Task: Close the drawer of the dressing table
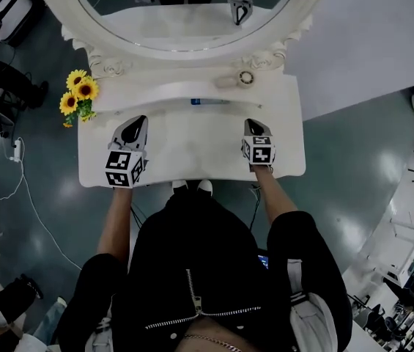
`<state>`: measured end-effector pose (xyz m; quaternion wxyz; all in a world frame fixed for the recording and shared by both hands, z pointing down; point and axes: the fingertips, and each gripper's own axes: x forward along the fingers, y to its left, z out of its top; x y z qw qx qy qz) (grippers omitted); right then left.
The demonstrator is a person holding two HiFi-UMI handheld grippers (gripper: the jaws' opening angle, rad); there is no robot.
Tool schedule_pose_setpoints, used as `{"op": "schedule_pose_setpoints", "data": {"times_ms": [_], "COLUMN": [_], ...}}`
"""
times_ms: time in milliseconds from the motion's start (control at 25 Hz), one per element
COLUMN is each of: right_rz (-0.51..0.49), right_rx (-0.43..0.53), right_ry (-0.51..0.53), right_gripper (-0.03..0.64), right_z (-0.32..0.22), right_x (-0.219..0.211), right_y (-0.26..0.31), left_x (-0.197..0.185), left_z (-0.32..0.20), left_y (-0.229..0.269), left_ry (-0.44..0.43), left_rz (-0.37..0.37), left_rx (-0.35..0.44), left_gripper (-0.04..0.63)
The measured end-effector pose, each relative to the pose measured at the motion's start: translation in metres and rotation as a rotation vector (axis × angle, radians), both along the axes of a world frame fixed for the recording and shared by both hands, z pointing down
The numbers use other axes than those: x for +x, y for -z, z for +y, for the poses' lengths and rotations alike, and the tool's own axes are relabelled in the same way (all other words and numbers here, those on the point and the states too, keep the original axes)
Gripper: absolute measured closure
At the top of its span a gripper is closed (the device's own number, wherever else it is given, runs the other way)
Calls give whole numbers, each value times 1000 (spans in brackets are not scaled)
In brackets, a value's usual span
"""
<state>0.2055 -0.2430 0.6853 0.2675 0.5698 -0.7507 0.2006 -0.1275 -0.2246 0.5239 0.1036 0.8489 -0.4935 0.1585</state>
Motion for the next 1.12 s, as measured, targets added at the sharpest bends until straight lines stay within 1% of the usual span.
{"op": "schedule_pose_setpoints", "data": {"times_ms": [240, 520, 720, 880, 1000, 1120], "right_rz": [-34, -77, -98, -124, -148, -155], "right_rx": [134, 287, 395, 461, 497, 506], "right_ry": [109, 179, 207, 229, 221, 210], "right_gripper": [612, 612, 612, 612, 612, 612], "right_z": [-12, -22, -29, -25, -24, -24], "right_x": [-46, -86, -100, -107, -107, -107], "right_y": [61, 141, 197, 233, 247, 250], "left_x": [-8, -8, -6, -5, -5, -5], "left_z": [4, 1, -6, -9, -13, -14], "left_y": [15, 36, 55, 71, 77, 77], "left_ry": [22, 27, 21, 20, 21, 20], "left_rz": [15, 32, 34, 40, 43, 42], "left_rx": [44, 100, 143, 179, 193, 192], "left_gripper": [574, 574, 574, 574, 574, 574]}}
